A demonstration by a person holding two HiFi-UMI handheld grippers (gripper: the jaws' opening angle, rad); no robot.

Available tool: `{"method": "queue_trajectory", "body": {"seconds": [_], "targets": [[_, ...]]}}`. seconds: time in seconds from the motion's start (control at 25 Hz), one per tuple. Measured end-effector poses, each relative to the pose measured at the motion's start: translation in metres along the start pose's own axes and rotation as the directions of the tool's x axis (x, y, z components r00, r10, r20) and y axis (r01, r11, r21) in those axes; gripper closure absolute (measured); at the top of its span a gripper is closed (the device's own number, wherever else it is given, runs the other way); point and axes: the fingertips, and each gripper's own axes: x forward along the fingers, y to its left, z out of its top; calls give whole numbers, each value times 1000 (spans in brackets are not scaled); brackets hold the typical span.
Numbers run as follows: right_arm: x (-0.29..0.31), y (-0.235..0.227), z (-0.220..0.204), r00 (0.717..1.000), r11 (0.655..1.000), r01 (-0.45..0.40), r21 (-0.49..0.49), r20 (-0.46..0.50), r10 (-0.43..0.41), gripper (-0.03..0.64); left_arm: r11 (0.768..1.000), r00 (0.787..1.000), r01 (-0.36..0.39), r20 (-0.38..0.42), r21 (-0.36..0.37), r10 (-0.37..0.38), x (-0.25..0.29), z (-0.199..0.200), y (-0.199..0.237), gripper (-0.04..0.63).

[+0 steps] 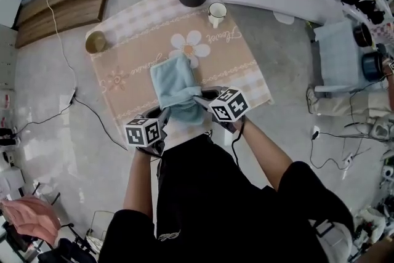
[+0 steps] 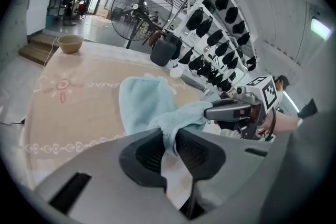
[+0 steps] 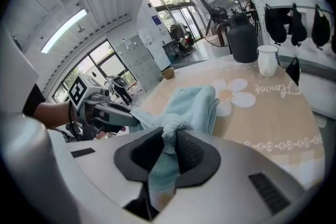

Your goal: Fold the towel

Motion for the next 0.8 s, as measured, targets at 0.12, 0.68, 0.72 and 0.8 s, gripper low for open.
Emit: {"method": "queue_trajectory", "body": {"seconds": [0.12, 0.68, 0.72, 0.8], "targets": [[7, -11, 26, 1000, 1000, 14, 9, 4, -14, 550, 998, 999, 28, 29, -57, -26, 3, 28, 11, 528], [11, -52, 84, 999, 998, 26, -63, 48, -24, 407, 983, 997, 36, 67, -177, -24, 43, 102, 75, 528], [8, -47, 82, 999, 996, 18, -93, 49, -14, 407, 981, 997, 34, 72, -189, -21, 45, 104, 79, 528], [5, -31, 71, 1000, 984, -6, -177, 24, 10, 407, 978, 997, 32, 79, -204, -16, 49, 107, 84, 528]]}}
